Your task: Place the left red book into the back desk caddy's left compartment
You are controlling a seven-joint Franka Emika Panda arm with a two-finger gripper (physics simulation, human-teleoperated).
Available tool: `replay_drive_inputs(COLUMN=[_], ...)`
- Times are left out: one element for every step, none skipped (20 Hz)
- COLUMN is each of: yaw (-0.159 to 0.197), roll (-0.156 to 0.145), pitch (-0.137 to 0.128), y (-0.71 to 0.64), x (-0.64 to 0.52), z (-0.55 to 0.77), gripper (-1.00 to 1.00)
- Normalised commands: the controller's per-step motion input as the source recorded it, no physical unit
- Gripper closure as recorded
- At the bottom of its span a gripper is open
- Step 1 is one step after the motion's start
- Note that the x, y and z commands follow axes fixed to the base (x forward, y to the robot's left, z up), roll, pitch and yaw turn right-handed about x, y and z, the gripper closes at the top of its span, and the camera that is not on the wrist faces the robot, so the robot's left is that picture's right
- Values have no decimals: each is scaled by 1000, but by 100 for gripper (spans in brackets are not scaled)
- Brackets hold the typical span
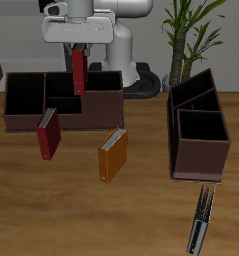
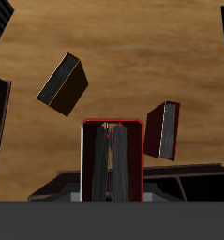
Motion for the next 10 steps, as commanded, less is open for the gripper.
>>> replay_drive_inputs(yaw=[76,89,149,72,-18,84,51,82,48,65], roll=[-22,39,42,-22,-34,47,-51,49,-60,-7], pitch=[-14,-55,-95,-12,-15,-16,-56,18,-24,-22], y=[-413,-371,-246,-310,-212,-504,-396,-256,-378,-282], x=[-407,-480,-412,-255,-191,-545,-405,-306,-313,-323], z=[29,47,88,3,4,-104,-35,-52,-10,-43], gripper=[100,100,100,100,100,100,100,100,100,100])
